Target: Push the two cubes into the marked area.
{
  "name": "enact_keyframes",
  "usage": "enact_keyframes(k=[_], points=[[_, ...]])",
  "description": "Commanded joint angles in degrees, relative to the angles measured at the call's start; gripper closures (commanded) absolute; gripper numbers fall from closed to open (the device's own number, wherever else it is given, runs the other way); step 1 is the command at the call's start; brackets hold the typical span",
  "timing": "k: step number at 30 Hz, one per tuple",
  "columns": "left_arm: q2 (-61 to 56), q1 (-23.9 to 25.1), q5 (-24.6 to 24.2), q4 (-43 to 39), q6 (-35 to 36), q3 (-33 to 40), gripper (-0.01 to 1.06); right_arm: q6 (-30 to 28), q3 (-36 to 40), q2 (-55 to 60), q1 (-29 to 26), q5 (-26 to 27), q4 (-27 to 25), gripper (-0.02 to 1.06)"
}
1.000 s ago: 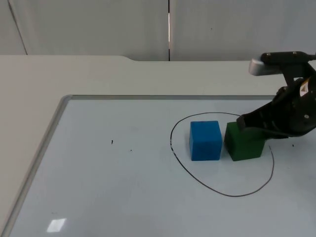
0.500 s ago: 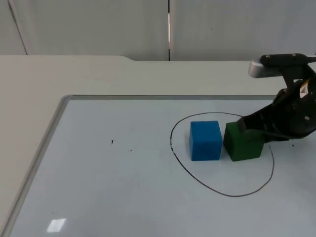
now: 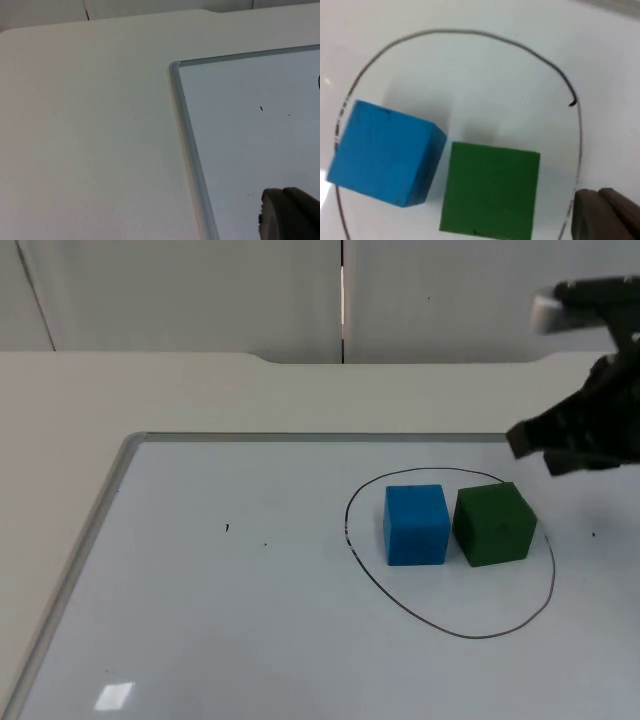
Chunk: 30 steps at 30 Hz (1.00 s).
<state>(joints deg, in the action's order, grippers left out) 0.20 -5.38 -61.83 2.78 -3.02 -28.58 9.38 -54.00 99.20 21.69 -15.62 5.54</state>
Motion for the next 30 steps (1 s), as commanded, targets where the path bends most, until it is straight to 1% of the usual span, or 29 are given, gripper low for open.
enact_keyframes(k=[1, 4, 6, 10, 12, 14, 18, 23, 24, 28, 29, 30], points=[[-0.20, 0.16, 0.20, 0.36, 0.14, 0.26, 1.05, 0.01, -0.19, -3.95, 0.29, -1.84, 0.63, 1.04], [-0.20, 0.16, 0.20, 0.36, 0.14, 0.26, 1.05, 0.01, -0.19, -9.51, 0.29, -3.70, 0.68, 1.04], [-0.20, 0.16, 0.20, 0.36, 0.14, 0.26, 1.05, 0.01, -0.19, -11.21, 0.29, -4.26, 0.68, 1.04], [-0.20, 0.16, 0.20, 0.36, 0.14, 0.26, 1.05, 0.01, -0.19, -20.24, 0.29, -6.61, 0.68, 1.04], [-0.20, 0.16, 0.20, 0.36, 0.14, 0.26, 1.05, 0.01, -0.19, -21.26, 0.29, -6.97, 0.68, 1.04], [-0.20, 0.16, 0.20, 0.36, 0.14, 0.26, 1.05, -0.99, -0.19, -25.99, 0.29, -8.16, 0.68, 1.04], [-0.20, 0.16, 0.20, 0.36, 0.14, 0.26, 1.05, -1.70, -0.19, -30.88, 0.29, -9.40, 0.68, 1.04], [-0.20, 0.16, 0.20, 0.36, 0.14, 0.26, 1.05, -2.98, -0.19, -38.92, 0.29, -13.41, 0.57, 1.04], [-0.20, 0.16, 0.20, 0.36, 0.14, 0.26, 1.05, -2.98, -0.19, -38.92, 0.29, -13.41, 0.57, 1.04], [-0.20, 0.16, 0.20, 0.36, 0.14, 0.26, 1.05, -3.52, -0.19, -44.06, 0.29, -18.05, 0.57, 1.04], [-0.20, 0.16, 0.20, 0.36, 0.14, 0.26, 1.05, -3.52, -0.19, -44.06, 0.29, -18.05, 0.57, 1.04], [-0.20, 0.16, 0.20, 0.36, 0.14, 0.26, 1.05, -3.57, -0.19, -45.75, 0.29, -19.99, 0.57, 1.04]])
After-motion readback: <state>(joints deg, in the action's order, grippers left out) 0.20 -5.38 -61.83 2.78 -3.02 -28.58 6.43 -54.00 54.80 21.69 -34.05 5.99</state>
